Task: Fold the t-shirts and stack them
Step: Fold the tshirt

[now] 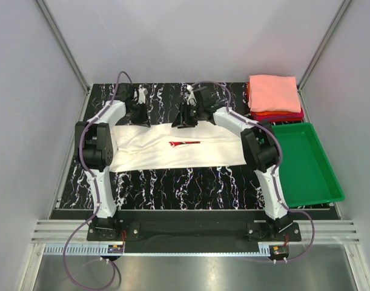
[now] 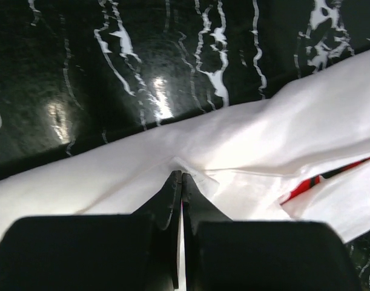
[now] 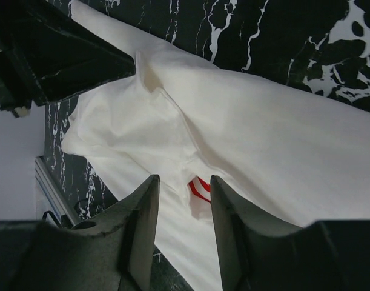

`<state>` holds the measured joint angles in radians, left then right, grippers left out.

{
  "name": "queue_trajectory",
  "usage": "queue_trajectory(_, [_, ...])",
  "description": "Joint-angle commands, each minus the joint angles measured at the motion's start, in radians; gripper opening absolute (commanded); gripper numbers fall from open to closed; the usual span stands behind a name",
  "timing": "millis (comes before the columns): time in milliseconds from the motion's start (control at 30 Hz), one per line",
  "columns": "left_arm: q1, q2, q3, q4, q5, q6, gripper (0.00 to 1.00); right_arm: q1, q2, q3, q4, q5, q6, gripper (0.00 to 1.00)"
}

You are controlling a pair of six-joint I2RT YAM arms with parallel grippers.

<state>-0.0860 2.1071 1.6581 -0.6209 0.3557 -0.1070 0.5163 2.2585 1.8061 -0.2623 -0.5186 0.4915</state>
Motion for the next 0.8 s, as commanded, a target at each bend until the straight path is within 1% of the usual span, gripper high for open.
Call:
queue_trajectory(0, [-0.02, -0.116, -0.017, 0.013, 0.048, -0.029, 0.0, 0.019, 0.07, 0.096, 0.055, -0.064, -0.014, 0.47])
queue_trajectory(67, [-0.032, -0.145, -0.041, 0.013, 0.039, -0.04, 0.0, 0.021, 0.09, 0.116, 0.063, -0.075, -0.014, 0.49])
queue_trajectory(167, [-0.047, -0.183, -0.082, 0.009, 0.014, -0.088, 0.0, 0.021, 0.087, 0.098, 0.069, -0.051, 0.005, 0.48])
queue_trajectory(233, [-0.055, -0.208, -0.116, 0.009, 0.037, -0.111, 0.0, 0.021, 0.055, 0.05, 0.087, -0.037, 0.015, 0.48])
queue_trajectory(333, [-0.08, -0.246, -0.153, 0.007, 0.026, -0.148, 0.0, 0.022, -0.002, -0.016, 0.117, -0.018, 0.009, 0.47])
queue_trajectory(433, [-0.109, -0.278, -0.184, 0.009, 0.025, -0.18, 0.0, 0.021, -0.043, -0.068, 0.118, 0.009, -0.002, 0.47])
queue_trajectory(467, [-0.135, -0.286, -0.195, 0.01, 0.026, -0.194, 0.0, 0.019, -0.054, -0.082, 0.12, 0.025, -0.002, 0.46])
queue_trajectory(500, [-0.15, -0.292, -0.202, 0.01, 0.026, -0.195, 0.02, 0.019, -0.072, -0.112, 0.12, 0.031, -0.002, 0.46])
queue_trajectory(533, [-0.167, -0.303, -0.224, 0.009, 0.016, -0.197, 0.06, 0.021, -0.083, -0.128, 0.121, 0.035, -0.007, 0.46])
queue_trajectory(633, [-0.215, -0.347, -0.292, 0.024, 0.014, -0.249, 0.06, 0.019, -0.119, -0.186, 0.123, 0.052, -0.016, 0.46])
queue_trajectory(700, [-0.244, -0.375, -0.326, 0.046, 0.011, -0.29, 0.21, 0.019, -0.148, -0.221, 0.123, 0.063, -0.025, 0.46])
queue_trajectory(733, [-0.248, -0.404, -0.354, 0.053, 0.029, -0.301, 0.3, 0.019, -0.155, -0.231, 0.123, 0.065, -0.031, 0.45])
queue_trajectory(767, [-0.25, -0.417, -0.36, 0.059, 0.04, -0.3, 0.34, 0.019, -0.175, -0.237, 0.123, 0.068, -0.033, 0.45])
